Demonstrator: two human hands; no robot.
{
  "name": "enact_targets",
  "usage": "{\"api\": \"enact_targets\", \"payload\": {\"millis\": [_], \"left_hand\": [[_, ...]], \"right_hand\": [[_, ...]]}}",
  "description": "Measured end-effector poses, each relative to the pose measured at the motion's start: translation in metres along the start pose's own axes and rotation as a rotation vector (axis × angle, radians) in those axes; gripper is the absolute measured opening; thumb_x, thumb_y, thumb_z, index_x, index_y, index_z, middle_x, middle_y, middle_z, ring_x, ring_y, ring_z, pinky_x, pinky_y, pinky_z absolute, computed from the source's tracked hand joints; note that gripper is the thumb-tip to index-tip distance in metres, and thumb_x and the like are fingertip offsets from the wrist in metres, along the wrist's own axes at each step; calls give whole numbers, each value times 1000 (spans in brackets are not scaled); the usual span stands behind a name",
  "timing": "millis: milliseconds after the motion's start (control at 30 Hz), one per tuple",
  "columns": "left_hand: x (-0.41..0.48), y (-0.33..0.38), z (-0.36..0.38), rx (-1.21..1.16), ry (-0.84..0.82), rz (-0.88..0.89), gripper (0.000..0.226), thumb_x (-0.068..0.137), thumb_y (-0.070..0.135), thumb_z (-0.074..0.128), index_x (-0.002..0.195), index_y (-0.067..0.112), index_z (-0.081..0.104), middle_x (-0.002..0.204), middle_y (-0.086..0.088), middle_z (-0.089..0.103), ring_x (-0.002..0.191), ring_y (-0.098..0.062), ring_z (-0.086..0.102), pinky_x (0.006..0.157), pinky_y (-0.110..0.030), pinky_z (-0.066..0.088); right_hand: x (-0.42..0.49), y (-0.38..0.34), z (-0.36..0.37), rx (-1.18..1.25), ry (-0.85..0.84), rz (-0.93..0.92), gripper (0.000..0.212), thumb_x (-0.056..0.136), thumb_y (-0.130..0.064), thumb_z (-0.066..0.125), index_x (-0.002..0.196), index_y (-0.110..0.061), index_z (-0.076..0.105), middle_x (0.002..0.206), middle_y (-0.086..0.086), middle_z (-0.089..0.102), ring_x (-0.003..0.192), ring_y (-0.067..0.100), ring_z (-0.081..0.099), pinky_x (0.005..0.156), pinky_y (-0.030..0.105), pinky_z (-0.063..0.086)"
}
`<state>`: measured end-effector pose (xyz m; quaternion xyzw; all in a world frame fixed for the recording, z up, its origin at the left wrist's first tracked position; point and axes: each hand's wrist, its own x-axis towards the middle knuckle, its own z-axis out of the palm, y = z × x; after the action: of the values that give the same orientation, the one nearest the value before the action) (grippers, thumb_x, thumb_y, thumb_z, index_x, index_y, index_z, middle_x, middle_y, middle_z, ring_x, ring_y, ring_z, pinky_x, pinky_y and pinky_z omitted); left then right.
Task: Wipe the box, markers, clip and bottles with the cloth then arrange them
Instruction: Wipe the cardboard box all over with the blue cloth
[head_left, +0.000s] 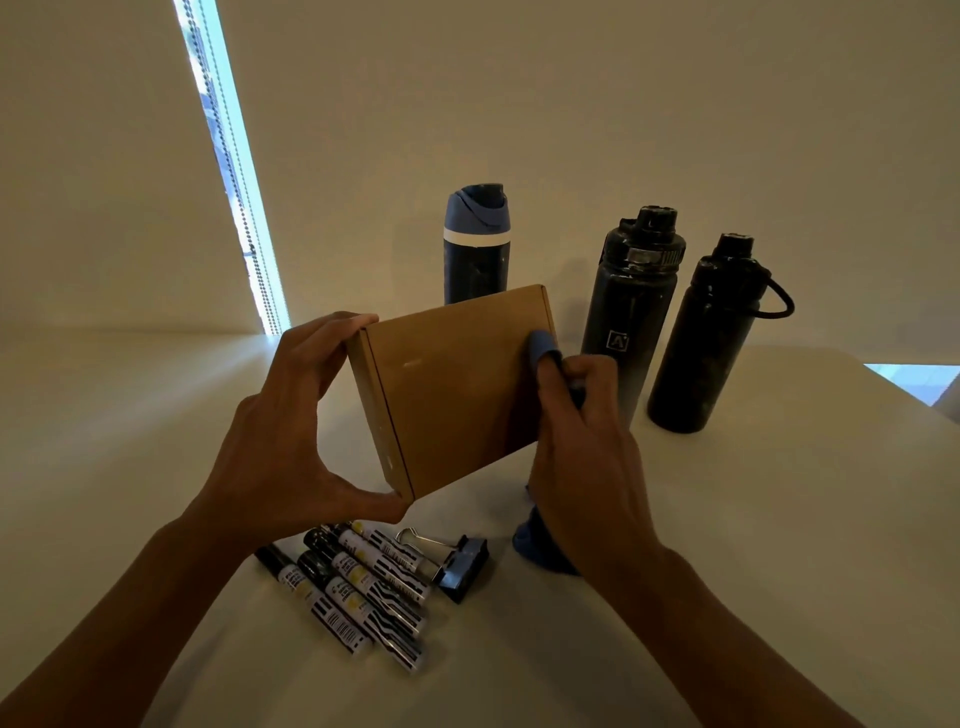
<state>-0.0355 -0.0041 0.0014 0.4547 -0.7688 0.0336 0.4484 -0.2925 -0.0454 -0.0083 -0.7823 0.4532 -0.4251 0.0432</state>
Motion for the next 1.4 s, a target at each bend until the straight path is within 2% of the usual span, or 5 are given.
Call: {"api": "enact_targets", "payload": {"millis": [500,700,867,1000,1400], "left_hand": [[0,-3,-6,8,44,29,139,39,39,106,153,8,33,155,0,36,144,-20,46,115,-23,42],[-1,-6,-7,23,58,21,140,36,30,107,152,5,31,155,-7,36,145,-27,45,117,-29,42],[-1,-8,-10,28,59,22,140,38,37,106,153,10,30,156,-3,36,145,-24,45,116,-26,42],[-1,-14,-13,52,77,-12,140,37,38,105,153,7,33,154,-5,38,142,-24,47,116,-28,43],[-3,-17,-11,72,72,-61,139,40,44,105,153,4,35,155,-4,39,142,-18,47,113,-33,47]], "right_hand": [[-3,22,1,-141,29,12,53,93,-3,60,141,-6,39,117,10,48,81,14,54,67,28,54],[-8,0,25,27,-432,25,39,102,-11,51,138,-4,38,127,8,47,105,20,50,94,12,39],[-3,21,11,200,-16,113,35,99,-3,50,134,-7,46,122,18,55,86,21,57,78,32,53],[8,41,-4,245,48,191,24,105,-30,45,127,-27,57,109,-18,52,95,0,58,73,16,53],[8,23,-8,421,34,234,23,104,-36,47,120,-29,62,114,-7,60,100,0,59,81,8,45]]}}
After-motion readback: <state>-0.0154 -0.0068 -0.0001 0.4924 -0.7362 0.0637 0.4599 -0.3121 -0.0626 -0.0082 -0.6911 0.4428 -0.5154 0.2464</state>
